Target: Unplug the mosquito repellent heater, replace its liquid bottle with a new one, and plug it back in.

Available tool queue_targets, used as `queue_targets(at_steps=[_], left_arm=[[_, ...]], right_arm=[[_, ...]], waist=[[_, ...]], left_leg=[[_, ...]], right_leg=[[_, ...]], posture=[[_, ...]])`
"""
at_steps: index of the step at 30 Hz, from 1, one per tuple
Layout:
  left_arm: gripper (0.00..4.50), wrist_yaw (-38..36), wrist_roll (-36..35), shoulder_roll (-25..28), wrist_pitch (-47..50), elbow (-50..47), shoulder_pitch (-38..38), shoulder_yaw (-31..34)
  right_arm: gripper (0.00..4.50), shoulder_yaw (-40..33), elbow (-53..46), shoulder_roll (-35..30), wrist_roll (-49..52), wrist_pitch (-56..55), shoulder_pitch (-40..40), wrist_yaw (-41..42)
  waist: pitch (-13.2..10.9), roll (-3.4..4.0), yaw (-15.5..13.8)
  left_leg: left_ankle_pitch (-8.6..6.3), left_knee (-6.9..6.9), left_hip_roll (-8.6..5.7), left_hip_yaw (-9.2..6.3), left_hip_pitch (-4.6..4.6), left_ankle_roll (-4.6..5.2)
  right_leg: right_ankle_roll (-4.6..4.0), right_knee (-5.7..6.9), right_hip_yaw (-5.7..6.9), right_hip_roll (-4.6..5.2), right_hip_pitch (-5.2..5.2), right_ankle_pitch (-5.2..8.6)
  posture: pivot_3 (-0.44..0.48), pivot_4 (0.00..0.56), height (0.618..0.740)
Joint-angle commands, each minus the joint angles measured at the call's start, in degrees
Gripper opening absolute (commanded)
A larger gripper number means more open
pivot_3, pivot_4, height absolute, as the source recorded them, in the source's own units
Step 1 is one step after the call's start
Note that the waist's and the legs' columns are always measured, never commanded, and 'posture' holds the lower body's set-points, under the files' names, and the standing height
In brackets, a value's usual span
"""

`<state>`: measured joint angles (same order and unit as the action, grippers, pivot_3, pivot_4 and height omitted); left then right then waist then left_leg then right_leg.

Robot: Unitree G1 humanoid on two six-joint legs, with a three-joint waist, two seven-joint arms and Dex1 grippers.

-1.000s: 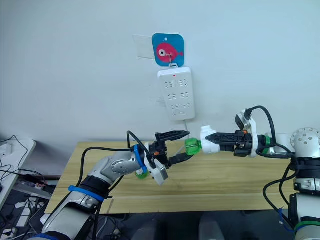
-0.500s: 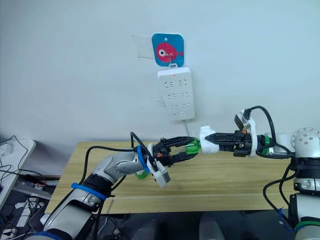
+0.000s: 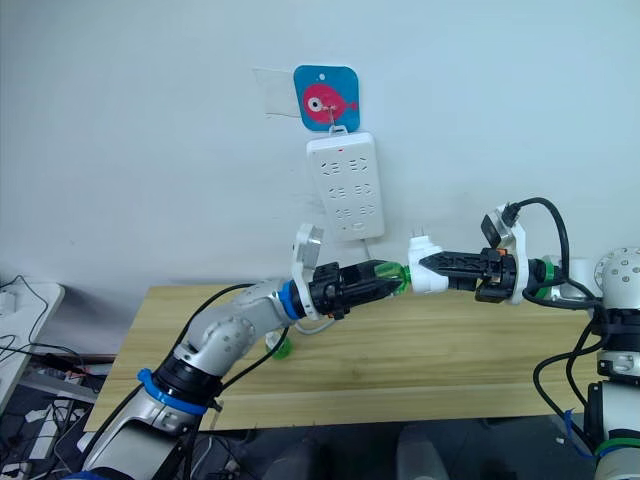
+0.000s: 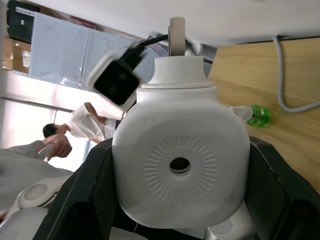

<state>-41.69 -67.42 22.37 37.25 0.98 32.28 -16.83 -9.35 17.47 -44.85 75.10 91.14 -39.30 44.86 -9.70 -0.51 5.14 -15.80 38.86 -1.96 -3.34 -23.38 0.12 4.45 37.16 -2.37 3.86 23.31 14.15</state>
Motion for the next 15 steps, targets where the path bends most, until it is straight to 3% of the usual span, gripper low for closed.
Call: queue_targets(at_steps=[1,4,7,15], left_arm=[[2.22,2.79,-16.16,-0.59,12.17,2.52,2.61,10.77],[2.22,2.81,-21.11,0.78,21.64,6.3,1.15,13.67],[2.22,2.42,-21.65,1.51,26.59,6.25,-1.01,15.81],[2.22,2.58,-17.65,2.06,29.17,3.01,-5.33,20.55]], right_arm=[[2.97,1.93,-2.51,-0.83,-1.89,1.36,1.41,0.68],[2.97,1.24,-2.23,-0.61,-2.87,1.36,1.17,0.93],[2.97,0.38,-1.37,-0.66,-3.82,1.36,0.63,1.01],[2.97,-1.34,4.18,-4.69,-14.58,-5.27,0.09,0.31]], waist=[[0.0,0.0,0.0],[-0.01,0.0,0.19],[-0.02,0.02,0.18],[-0.25,-0.01,-0.4]], left_leg=[[0.0,0.0,0.0,0.0,0.0,0.0],[0.0,0.0,0.01,0.0,0.04,0.0],[0.0,0.0,0.03,0.03,0.07,-0.01],[0.01,0.0,-0.15,0.09,0.07,-0.02]], right_leg=[[0.0,0.0,0.0,0.0,0.0,0.0],[0.0,0.01,-0.03,-0.03,0.0,0.01],[-0.01,0.02,-0.06,-0.07,0.0,0.01],[-0.03,-0.03,-0.13,0.13,-0.04,0.0]], posture=[[-0.138,0.176,0.74],[-0.144,0.18,0.74],[-0.146,0.181,0.74],[-0.133,0.197,0.74]])
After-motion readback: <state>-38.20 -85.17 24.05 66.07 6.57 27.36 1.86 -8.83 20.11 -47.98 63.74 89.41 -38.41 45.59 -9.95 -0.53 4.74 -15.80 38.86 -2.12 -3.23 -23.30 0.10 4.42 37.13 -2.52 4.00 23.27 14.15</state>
